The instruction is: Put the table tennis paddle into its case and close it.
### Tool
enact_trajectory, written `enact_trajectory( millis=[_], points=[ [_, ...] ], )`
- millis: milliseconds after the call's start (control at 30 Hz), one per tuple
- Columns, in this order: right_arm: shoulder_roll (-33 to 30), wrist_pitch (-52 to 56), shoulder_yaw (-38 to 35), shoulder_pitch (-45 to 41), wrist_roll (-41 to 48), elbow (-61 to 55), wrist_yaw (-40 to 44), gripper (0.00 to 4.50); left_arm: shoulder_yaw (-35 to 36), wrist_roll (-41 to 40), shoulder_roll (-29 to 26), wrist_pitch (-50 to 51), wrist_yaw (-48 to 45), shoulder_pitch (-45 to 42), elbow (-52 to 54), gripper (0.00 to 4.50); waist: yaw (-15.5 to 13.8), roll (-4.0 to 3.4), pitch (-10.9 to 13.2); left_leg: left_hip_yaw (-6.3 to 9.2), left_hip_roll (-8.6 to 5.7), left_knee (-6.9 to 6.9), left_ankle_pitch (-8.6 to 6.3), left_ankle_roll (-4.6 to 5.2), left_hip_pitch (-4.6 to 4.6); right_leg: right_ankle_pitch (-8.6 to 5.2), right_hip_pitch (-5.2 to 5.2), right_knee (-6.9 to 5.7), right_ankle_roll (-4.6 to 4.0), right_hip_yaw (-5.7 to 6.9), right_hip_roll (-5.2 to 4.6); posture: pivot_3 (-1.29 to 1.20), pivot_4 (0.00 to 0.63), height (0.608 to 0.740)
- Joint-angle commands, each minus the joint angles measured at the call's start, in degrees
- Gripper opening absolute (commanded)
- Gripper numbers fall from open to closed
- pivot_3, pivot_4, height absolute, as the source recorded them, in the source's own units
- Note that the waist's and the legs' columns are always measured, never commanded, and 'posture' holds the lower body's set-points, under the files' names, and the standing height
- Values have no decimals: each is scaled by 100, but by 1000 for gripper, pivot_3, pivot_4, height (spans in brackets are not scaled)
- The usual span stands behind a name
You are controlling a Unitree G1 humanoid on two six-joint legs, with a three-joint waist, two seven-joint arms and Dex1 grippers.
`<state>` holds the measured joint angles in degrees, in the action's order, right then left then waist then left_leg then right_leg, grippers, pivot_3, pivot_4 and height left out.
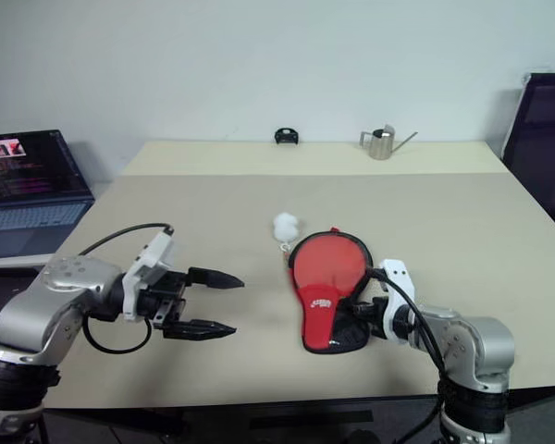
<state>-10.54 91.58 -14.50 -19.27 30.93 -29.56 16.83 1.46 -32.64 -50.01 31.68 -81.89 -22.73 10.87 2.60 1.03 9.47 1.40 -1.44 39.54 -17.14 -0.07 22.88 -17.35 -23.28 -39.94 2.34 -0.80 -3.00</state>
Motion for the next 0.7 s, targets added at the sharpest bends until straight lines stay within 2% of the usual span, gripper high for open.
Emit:
enact_trajectory(
  millis=[33, 333, 700],
  points=[
    [-20, 92, -16, 397, 531, -452, -171, 16, -6, -127, -46, 48, -10, -8, 171, 4500, 0, 0, 0, 0, 0, 0, 0, 0, 0, 0, 0, 0, 0, -1, 0, 0, 150, 740],
    [-26, 92, -266, 995, 1694, -906, -980, 16, -63, -139, -41, 29, -20, 0, 172, 4500, -6, 1, 0, 2, 0, 0, 0, 1, -4, -1, 5, 2, 1, 1, 1, 0, 150, 740],
    [-146, 92, -473, 1132, 2902, -752, -2045, 16, -122, -112, 7, -26, -6, -11, 145, 4500, -9, 1, -1, 2, 0, -1, 0, 1, -4, -1, 7, 3, 1, 1, 2, 0, 150, 740]
  ],
)
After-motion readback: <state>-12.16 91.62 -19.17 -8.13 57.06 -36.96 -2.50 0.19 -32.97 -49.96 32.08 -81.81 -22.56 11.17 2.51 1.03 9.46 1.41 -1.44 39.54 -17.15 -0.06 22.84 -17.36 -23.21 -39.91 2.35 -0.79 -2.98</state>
